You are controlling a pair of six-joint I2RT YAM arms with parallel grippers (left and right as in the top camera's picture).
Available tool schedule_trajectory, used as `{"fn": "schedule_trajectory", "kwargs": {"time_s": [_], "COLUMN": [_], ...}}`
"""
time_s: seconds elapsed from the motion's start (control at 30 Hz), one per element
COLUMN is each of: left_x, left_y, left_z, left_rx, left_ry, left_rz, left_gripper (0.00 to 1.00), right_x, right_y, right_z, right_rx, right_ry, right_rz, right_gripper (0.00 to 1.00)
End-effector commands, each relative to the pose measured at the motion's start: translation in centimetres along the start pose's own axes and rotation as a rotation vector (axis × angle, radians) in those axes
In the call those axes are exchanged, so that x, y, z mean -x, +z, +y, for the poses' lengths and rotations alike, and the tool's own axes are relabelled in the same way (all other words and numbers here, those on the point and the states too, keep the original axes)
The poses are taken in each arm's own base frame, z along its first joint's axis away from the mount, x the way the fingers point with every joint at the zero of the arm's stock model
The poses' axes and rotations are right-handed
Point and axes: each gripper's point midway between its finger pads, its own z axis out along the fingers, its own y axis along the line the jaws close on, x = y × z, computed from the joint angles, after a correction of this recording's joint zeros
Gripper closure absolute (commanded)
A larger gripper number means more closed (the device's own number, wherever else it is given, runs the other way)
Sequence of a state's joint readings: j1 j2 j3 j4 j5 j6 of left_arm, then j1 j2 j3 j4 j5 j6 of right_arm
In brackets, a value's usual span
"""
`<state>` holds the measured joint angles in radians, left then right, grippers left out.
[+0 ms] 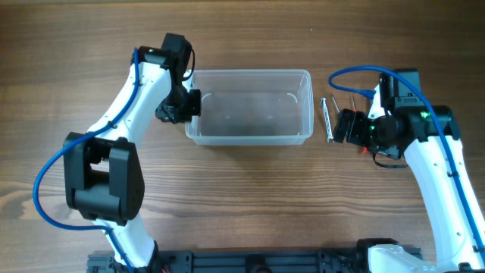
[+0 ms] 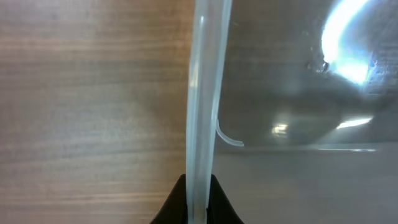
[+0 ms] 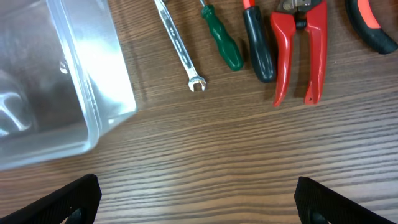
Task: Pack container
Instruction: 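Drag the clear container with the left gripper toward the table center, then release the container and raise the left gripper away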
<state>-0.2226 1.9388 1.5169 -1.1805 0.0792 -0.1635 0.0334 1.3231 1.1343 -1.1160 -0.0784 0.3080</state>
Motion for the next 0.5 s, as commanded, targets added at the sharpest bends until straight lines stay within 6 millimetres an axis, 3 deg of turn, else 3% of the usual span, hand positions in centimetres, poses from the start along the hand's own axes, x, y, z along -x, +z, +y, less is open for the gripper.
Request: {"fn": "schedule_trajectory", "kwargs": {"time_s": [0.0,0.23,0.27,0.3,0.33,0.47], "left_x": [-3.2,-3.6,-3.5,-3.4,-3.2,-2.3], "left_y": [2.2,2.1,2.2,2.2,2.2,0.9], "left_z": [0.7,0.8,0.8,0.7,0.7,0.4], "left_rx": [0.042,0.045,0.044,0.042,0.041,0.029], "left_ry": [-0.03,-0.006,-0.006,-0.006,-0.005,0.005], "left_rz": [0.154,0.171,0.167,0.163,0.156,0.092], "left_gripper": [0.96,0.96,0.79,0.23,0.0,0.0], "right_x": [0.6,0.9,0.9,0.9,0.9,0.9], "right_y": [-0.2,-0.2,-0.2,-0.2,-0.2,-0.2], "right_z": [0.2,0.3,0.3,0.3,0.3,0.3], "right_rx": [0.011,0.015,0.015,0.015,0.015,0.015], "right_ry": [-0.016,-0.017,-0.017,-0.017,-0.017,-0.017], "right_rz": [-0.013,-0.025,-0.025,-0.025,-0.025,-0.026], "right_gripper": [0.0,0.0,0.0,0.0,0.0,0.0]}}
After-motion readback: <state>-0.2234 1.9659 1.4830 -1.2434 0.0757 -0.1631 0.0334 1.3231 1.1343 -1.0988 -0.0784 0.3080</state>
